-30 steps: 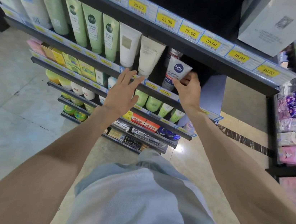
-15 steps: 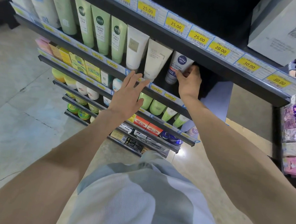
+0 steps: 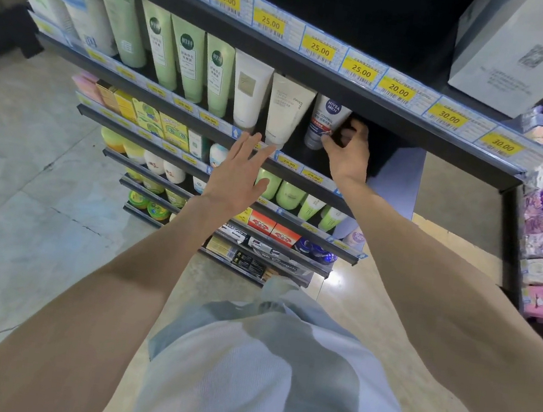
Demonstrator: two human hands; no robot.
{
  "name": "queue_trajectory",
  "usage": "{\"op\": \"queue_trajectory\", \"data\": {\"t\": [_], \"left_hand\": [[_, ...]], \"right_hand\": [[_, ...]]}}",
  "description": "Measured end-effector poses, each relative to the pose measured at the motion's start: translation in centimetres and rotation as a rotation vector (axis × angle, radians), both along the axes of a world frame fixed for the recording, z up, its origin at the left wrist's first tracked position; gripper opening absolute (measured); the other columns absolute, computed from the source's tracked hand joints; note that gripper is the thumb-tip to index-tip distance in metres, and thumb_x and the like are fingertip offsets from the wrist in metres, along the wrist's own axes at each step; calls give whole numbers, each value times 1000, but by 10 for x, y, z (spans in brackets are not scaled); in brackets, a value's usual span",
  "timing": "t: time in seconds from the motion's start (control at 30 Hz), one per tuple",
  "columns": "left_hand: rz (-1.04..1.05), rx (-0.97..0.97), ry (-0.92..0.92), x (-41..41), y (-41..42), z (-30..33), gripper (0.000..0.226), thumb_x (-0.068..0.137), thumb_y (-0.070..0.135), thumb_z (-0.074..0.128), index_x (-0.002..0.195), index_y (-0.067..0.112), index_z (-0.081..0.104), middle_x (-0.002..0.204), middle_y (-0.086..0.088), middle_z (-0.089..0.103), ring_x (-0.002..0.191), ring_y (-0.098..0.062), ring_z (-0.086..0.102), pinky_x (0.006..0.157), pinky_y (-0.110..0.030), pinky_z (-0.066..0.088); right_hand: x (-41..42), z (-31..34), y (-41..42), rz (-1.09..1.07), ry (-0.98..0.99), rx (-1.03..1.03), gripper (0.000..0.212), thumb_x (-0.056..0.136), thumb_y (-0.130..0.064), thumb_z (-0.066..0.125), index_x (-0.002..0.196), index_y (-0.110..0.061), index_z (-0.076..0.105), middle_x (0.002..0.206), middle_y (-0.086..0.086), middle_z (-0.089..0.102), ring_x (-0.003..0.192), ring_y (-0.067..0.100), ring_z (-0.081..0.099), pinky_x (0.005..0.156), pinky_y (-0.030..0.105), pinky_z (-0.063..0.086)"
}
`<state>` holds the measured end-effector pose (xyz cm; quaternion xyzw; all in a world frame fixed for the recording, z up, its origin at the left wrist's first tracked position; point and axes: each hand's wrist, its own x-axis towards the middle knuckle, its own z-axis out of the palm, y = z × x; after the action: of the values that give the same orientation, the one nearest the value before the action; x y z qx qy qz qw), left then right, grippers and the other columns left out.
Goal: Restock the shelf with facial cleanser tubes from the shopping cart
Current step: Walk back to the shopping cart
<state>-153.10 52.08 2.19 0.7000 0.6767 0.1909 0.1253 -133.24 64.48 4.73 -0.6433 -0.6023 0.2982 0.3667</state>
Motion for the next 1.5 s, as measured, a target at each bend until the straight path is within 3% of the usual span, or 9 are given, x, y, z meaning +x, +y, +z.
{"op": "queue_trajectory", "data": {"t": [0.13, 0.3, 0.53, 0.67, 1.17, 1.5], "left_hand": [[-28, -17, 23, 5, -11, 10, 66, 104, 35, 54, 161, 25, 23, 170, -7, 13, 158, -26, 4, 118, -54, 36], [-78, -22, 78, 24, -28, 22, 66, 105, 42, 50, 162, 22, 23, 170, -9, 15, 158, -28, 6, 125, -53, 20], [-137, -31, 222, 68, -61, 35, 68, 104, 51, 44, 162, 24, 20, 170, -8, 13, 158, -27, 7, 126, -53, 17], [-225, -37, 310, 108, -83, 41, 69, 104, 53, 43, 162, 23, 22, 170, -10, 16, 157, -30, 12, 124, -54, 22], [-695, -43, 264, 397, -229, 16, 68, 104, 55, 42, 162, 26, 21, 170, -5, 14, 158, -27, 8, 127, -51, 13], [-1140, -24, 206, 613, -333, 11, 65, 103, 52, 47, 159, 21, 32, 167, -8, 25, 155, -31, 19, 123, -53, 23]], "right_hand": [[21, 11, -36, 110, -137, -15, 77, 92, -34, 74, 154, -13, 34, 148, 8, 49, 136, 19, 47, 113, 36, 41], [48, 21, -85, 202, -378, -39, 84, 91, -45, 73, 158, -22, 27, 158, 6, 36, 143, 25, 38, 116, 43, 38], [104, 18, -153, 215, -661, 61, 84, 87, -53, 73, 155, -22, 33, 156, 6, 38, 144, 27, 34, 119, 52, 32], [150, 13, -195, 210, -758, 12, 91, 87, -62, 69, 157, -25, 25, 162, 5, 29, 151, 30, 24, 123, 51, 23], [414, -2, -459, -149, -740, -277, 95, 88, -70, 60, 161, -25, 16, 167, 10, 20, 155, 35, 12, 123, 56, 19], [571, -7, -634, -553, -625, -486, 96, 88, -72, 57, 162, -27, 14, 167, 8, 21, 155, 33, 15, 124, 55, 19]]}}
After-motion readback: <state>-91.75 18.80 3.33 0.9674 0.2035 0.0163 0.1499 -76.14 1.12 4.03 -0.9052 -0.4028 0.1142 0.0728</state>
